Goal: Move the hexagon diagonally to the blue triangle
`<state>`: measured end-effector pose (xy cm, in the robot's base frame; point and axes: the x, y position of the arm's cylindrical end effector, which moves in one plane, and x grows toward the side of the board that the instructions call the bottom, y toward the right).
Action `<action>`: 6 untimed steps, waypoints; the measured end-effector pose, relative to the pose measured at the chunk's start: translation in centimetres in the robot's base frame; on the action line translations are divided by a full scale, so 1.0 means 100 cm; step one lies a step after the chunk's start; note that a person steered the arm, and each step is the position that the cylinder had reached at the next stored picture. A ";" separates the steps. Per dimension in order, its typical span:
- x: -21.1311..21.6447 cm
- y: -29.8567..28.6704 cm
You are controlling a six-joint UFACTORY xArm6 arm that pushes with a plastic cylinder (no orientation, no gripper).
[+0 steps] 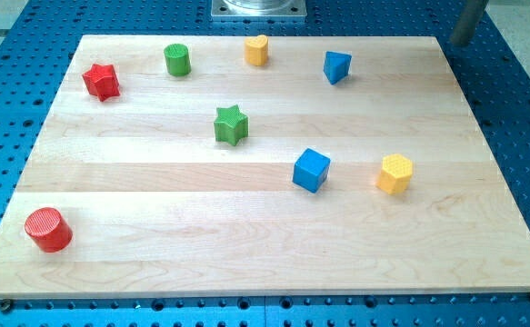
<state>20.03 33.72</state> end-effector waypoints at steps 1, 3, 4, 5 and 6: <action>-0.008 0.000; 0.103 -0.142; 0.119 -0.140; 0.119 -0.140; 0.119 -0.140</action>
<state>31.93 19.68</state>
